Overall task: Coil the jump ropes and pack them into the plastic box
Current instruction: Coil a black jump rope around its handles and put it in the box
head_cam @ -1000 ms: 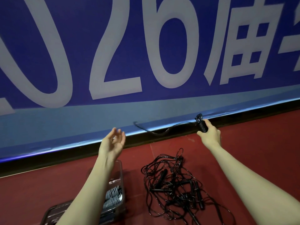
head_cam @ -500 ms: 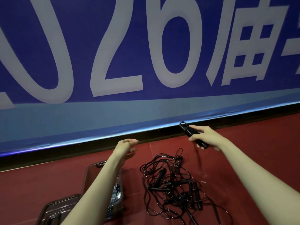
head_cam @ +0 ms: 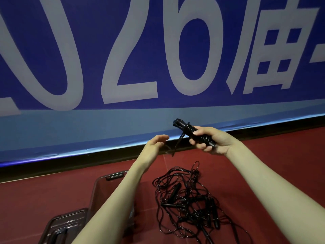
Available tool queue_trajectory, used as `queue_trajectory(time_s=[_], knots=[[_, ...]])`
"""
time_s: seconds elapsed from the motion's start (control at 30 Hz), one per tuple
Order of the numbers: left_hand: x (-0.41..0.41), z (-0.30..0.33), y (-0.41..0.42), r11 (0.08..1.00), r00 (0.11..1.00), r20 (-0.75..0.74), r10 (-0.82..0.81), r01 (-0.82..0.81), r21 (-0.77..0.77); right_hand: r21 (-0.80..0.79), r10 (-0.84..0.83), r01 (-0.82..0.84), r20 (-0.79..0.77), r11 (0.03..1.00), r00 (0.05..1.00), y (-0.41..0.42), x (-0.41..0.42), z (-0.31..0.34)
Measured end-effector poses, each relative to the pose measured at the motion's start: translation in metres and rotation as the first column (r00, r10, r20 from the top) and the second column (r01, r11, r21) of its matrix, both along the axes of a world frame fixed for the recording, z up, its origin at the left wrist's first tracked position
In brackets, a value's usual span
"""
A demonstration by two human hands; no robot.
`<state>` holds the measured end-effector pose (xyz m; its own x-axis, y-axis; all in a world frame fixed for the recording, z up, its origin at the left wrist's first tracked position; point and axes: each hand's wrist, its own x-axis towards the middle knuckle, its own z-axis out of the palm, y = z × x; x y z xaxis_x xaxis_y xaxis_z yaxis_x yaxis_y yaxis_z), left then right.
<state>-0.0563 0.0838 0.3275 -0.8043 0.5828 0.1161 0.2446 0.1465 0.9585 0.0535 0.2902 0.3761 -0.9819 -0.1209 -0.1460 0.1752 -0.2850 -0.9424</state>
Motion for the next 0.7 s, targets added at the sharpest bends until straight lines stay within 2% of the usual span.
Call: queue_trajectory(time_s=[0.1, 0.2, 0.3, 0.33, 0.4, 0.47, 0.53, 0.7], knots=[[0.01, 0.003, 0.01, 0.996, 0.995, 0.061, -0.08, 0.078, 0.034, -0.102, 0.029, -0.031, -0.023, 0.994, 0.999, -0.002, 0.002, 0.004], [0.021, 0.009, 0.019, 0.957, 0.939, 0.208, -0.274, 0.245, 0.156, -0.131, 0.039, -0.043, -0.037, 0.99, 0.999, -0.002, 0.006, 0.008], [0.03, 0.02, 0.025, 0.934, 0.873, 0.356, -0.333, 0.255, 0.249, -0.143, 0.008, -0.012, -0.027, 0.99, 1.0, 0.0, 0.01, 0.011], [0.032, 0.024, 0.027, 0.935, 0.871, 0.363, -0.331, 0.249, 0.254, -0.135, -0.011, 0.009, -0.02, 0.991, 1.0, 0.002, 0.011, 0.012], [0.032, 0.029, 0.028, 0.958, 0.929, 0.247, -0.276, 0.246, 0.147, -0.083, -0.071, 0.071, -0.005, 0.994, 0.997, 0.004, 0.013, 0.012], [0.033, 0.037, 0.027, 0.981, 0.983, 0.018, -0.18, 0.181, -0.074, -0.011, -0.133, 0.133, -0.004, 0.991, 0.991, 0.004, 0.013, 0.013], [0.034, 0.044, 0.027, 0.974, 0.979, -0.168, -0.112, 0.074, -0.216, 0.073, -0.175, 0.177, -0.035, 0.982, 0.984, 0.004, 0.011, 0.013], [0.033, 0.059, 0.018, 0.964, 0.938, -0.342, -0.054, -0.04, -0.264, 0.239, -0.214, 0.241, -0.132, 0.941, 0.968, 0.002, 0.014, 0.023]])
